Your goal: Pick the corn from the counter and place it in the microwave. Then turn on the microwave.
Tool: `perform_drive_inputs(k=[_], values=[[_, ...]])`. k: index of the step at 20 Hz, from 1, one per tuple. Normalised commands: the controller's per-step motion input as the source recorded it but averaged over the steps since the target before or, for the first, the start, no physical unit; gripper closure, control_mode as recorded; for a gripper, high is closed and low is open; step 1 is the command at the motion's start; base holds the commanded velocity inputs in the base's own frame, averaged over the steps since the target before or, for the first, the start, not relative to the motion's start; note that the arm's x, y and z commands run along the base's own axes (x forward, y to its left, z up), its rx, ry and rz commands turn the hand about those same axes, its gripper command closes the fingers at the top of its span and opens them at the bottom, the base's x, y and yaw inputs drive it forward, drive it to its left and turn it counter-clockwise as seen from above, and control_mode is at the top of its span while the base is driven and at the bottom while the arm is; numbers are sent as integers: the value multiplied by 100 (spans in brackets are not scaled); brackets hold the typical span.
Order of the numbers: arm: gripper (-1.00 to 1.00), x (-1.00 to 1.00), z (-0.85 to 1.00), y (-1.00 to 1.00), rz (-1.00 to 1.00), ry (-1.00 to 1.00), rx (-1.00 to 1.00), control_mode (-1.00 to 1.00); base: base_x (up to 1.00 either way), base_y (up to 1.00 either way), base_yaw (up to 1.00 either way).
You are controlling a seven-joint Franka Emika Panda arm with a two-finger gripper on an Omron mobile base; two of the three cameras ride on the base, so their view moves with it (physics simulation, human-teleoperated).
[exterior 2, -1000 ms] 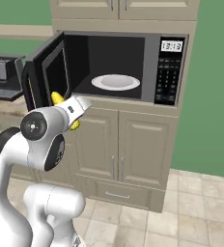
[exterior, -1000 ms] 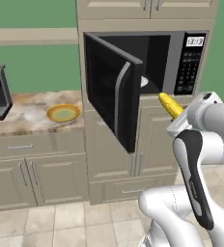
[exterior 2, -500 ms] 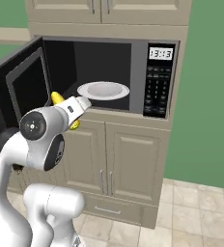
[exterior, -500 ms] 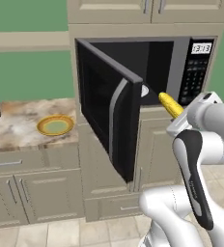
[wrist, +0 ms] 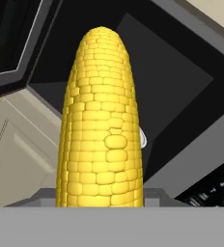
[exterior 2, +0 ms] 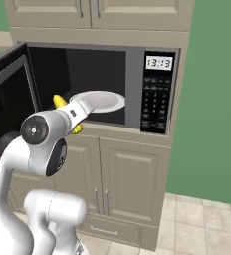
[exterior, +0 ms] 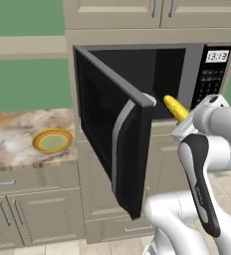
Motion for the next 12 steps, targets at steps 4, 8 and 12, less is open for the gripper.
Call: perform_drive_inputs(k=[4,8,12], values=[[100,0,0,0,0,0,0,100,46,-19,0],[100,0,0,0,0,0,0,100,43,-16,0],[100,0,0,0,0,0,0,100,35,-12,0]])
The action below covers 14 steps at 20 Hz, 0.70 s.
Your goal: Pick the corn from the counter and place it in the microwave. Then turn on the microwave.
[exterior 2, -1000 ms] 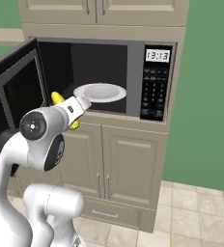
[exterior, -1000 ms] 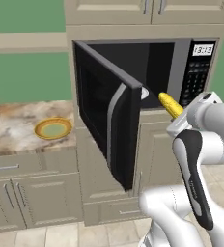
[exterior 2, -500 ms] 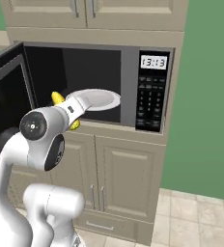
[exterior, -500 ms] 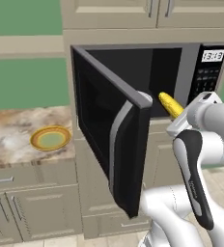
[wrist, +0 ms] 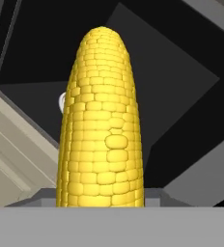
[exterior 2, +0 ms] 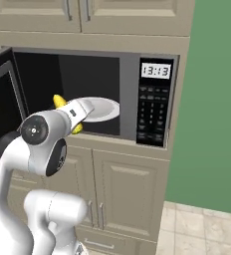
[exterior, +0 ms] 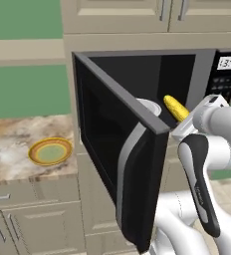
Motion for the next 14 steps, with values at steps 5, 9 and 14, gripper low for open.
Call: perform_drive_inputs(k=[5,9,14], values=[[100,0,0,0,0,0,0,100,40,-13,0],[100,0,0,0,0,0,0,100,40,-11,0],[100,0,0,0,0,0,0,100,41,-7,0]])
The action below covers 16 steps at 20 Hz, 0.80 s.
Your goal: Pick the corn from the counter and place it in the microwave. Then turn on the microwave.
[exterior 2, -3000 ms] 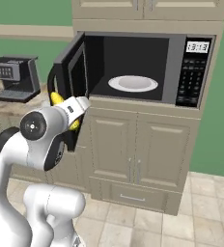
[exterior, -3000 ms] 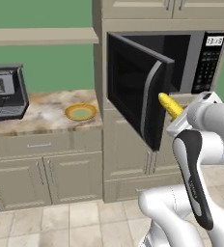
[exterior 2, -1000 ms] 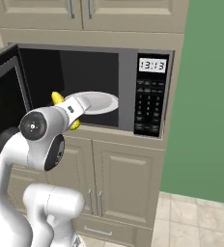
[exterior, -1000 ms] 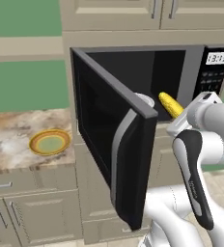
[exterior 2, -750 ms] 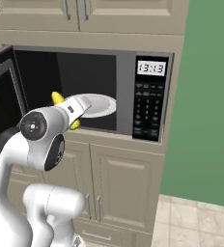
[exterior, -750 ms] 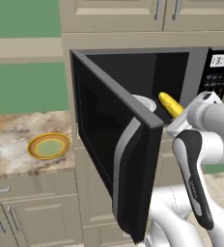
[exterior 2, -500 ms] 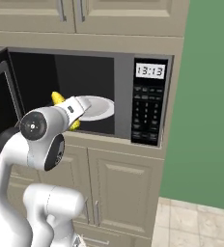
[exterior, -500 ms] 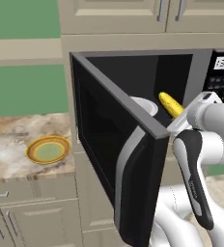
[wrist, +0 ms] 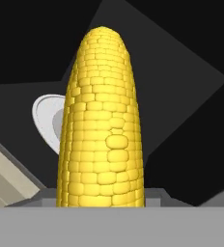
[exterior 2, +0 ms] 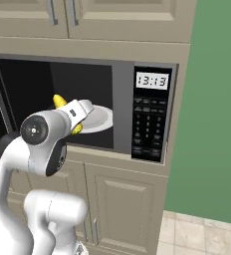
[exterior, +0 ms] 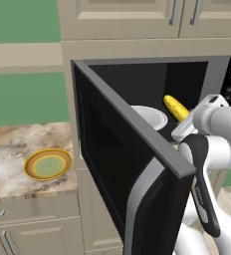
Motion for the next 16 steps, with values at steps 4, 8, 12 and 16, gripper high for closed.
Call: perform_drive_inputs(k=[4,8,12,16], values=[[100,0,0,0,0,0,0,100,37,-1,0],[100,0,0,0,0,0,0,100,20,0,0],[100,0,0,0,0,0,0,100,3,0,0],[100,0,0,0,0,0,0,100,0,0,0]])
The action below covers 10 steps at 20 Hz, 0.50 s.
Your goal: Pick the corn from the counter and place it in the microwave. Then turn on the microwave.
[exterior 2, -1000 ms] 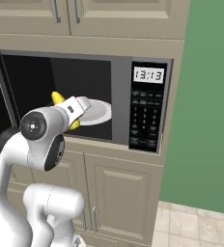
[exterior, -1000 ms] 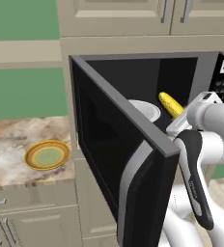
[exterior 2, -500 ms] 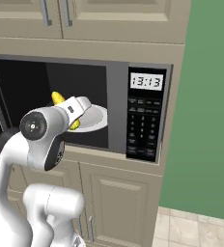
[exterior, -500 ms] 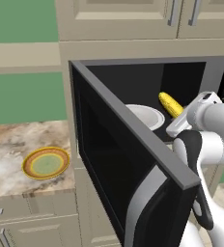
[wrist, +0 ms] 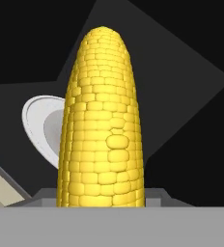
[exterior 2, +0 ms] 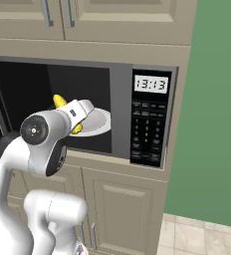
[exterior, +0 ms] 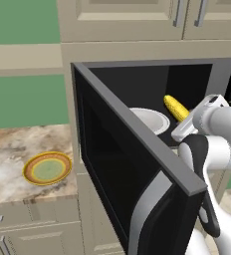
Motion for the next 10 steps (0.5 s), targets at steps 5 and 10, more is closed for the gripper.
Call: perform_drive_inputs(k=[5,10], values=[[100,0,-6,0,0,1,0,-100,0,0,0],[100,8,-12,6,0,2,1,-100,0,0,0]])
